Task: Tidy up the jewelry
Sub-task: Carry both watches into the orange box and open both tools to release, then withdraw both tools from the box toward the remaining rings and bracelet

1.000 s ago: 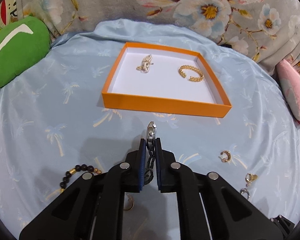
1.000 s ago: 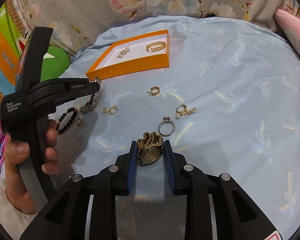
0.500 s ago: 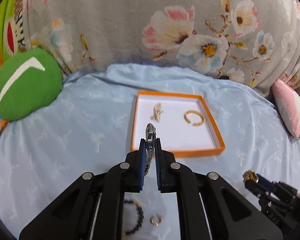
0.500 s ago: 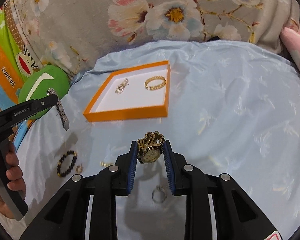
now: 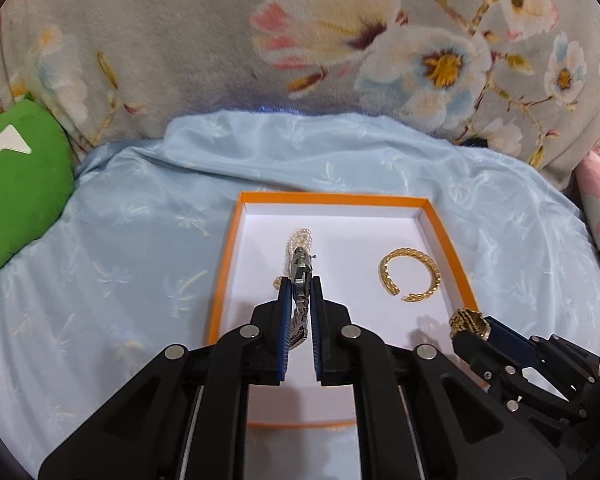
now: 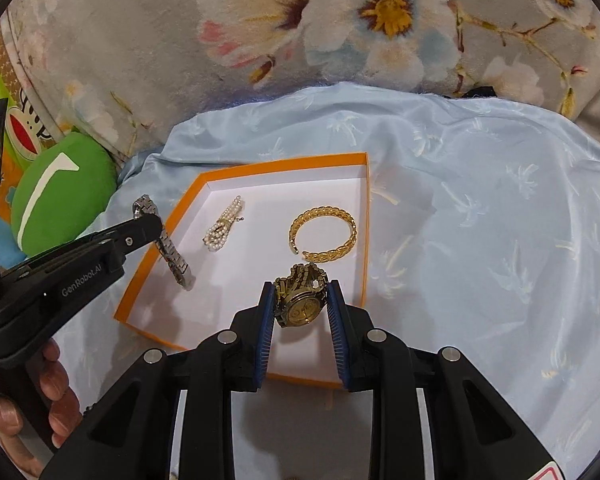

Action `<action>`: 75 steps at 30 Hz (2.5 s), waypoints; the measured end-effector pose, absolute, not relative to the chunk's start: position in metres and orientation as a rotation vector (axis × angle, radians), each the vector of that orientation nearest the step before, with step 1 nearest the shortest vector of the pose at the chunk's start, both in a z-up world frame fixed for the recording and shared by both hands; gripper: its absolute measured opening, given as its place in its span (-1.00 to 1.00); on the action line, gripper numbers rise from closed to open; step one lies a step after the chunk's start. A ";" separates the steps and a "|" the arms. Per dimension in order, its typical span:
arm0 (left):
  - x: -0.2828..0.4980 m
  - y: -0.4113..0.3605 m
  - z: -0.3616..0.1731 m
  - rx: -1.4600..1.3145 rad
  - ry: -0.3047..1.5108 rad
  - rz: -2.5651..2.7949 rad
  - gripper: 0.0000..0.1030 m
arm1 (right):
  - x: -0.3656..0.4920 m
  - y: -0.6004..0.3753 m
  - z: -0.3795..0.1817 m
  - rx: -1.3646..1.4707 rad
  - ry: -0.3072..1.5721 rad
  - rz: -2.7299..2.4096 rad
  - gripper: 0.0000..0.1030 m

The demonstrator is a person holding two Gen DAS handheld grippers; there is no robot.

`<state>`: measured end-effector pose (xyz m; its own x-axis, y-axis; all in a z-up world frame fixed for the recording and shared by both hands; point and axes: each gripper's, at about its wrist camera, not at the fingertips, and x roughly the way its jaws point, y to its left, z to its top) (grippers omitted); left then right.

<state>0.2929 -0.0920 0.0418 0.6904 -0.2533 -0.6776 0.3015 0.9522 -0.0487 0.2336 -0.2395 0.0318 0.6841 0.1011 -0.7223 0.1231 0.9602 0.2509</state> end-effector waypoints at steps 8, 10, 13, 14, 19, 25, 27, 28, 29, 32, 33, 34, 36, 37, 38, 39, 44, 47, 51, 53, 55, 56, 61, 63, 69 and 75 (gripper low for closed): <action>0.309 -0.105 0.014 0.089 0.791 -0.310 -0.84 | 0.255 -0.231 0.015 0.244 0.859 0.000 -0.51; 0.311 -0.105 0.010 0.085 0.798 -0.307 -0.83 | 0.257 -0.228 0.015 0.227 0.859 -0.002 -0.46; 0.312 -0.102 0.008 0.066 0.802 -0.299 -0.75 | 0.255 -0.228 0.020 0.222 0.836 -0.009 -0.35; 0.312 -0.100 0.010 0.057 0.799 -0.291 -0.64 | 0.254 -0.229 0.022 0.223 0.826 -0.012 -0.31; 0.295 -0.074 0.042 -0.011 0.722 -0.280 -0.18 | 0.230 -0.239 0.048 0.256 0.766 -0.026 -0.28; 0.242 -0.020 0.076 -0.058 0.648 -0.261 -0.14 | 0.160 -0.248 0.072 0.284 0.720 -0.046 -0.11; 0.219 -0.006 0.076 -0.047 0.644 -0.242 -0.13 | 0.133 -0.247 0.071 0.276 0.720 -0.064 -0.09; 0.206 0.001 0.073 -0.042 0.651 -0.236 -0.12 | 0.117 -0.245 0.069 0.266 0.724 -0.081 -0.09; 0.195 0.007 0.069 -0.040 0.661 -0.234 -0.12 | 0.103 -0.244 0.066 0.260 0.732 -0.093 -0.09; 0.161 0.020 0.051 -0.037 0.704 -0.237 -0.12 | 0.067 -0.241 0.054 0.294 0.758 -0.100 -0.09; 0.150 0.021 0.045 -0.031 0.712 -0.234 -0.12 | 0.056 -0.240 0.050 0.308 0.769 -0.098 -0.09; 0.138 0.023 0.039 -0.026 0.721 -0.235 -0.12 | 0.045 -0.236 0.045 0.310 0.781 -0.104 -0.09; 0.119 0.024 0.029 -0.021 0.733 -0.241 -0.12 | 0.028 -0.229 0.036 0.292 0.799 -0.123 -0.09; 0.110 0.023 0.024 -0.017 0.741 -0.242 -0.12 | 0.019 -0.225 0.032 0.289 0.811 -0.126 -0.09; 0.101 0.023 0.019 -0.018 0.751 -0.242 -0.12 | 0.012 -0.221 0.028 0.288 0.821 -0.124 -0.09; 0.092 0.022 0.014 -0.017 0.759 -0.245 -0.12 | 0.006 -0.217 0.024 0.283 0.834 -0.125 -0.09; 0.065 0.017 -0.005 -0.008 0.808 -0.250 -0.12 | -0.009 -0.205 0.020 0.277 0.846 -0.115 -0.09; 0.058 0.016 -0.008 -0.004 0.815 -0.245 -0.12 | -0.011 -0.200 0.020 0.271 0.848 -0.111 -0.09; 0.054 0.020 -0.007 -0.012 0.793 -0.211 0.15 | -0.011 -0.197 0.020 0.269 0.853 -0.114 -0.09; 0.056 0.023 -0.007 -0.030 0.799 -0.205 0.15 | -0.009 -0.197 0.019 0.278 0.856 -0.115 -0.09; 0.059 0.028 -0.009 -0.053 0.811 -0.200 0.15 | -0.007 -0.199 0.018 0.290 0.856 -0.108 -0.09; 0.061 0.030 -0.009 -0.068 0.816 -0.197 0.15 | -0.006 -0.200 0.018 0.296 0.853 -0.106 -0.09; 0.064 0.037 -0.011 -0.108 0.827 -0.183 0.15 | 0.007 -0.200 0.019 0.301 0.842 -0.106 -0.09; 0.066 0.039 -0.012 -0.118 0.829 -0.179 0.16 | 0.013 -0.201 0.018 0.306 0.842 -0.106 -0.09; 0.068 0.041 -0.013 -0.131 0.834 -0.177 0.18 | 0.029 -0.206 0.016 0.319 0.852 -0.107 -0.09; 0.068 0.040 -0.013 -0.130 0.834 -0.178 0.21 | 0.041 -0.206 0.013 0.320 0.875 -0.097 -0.31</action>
<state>0.0675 0.0405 -0.0132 0.6584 -0.2077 -0.7234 0.1055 0.9771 -0.1845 0.0408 -0.2060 0.0126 0.6400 0.0465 -0.7670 0.2135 0.9481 0.2356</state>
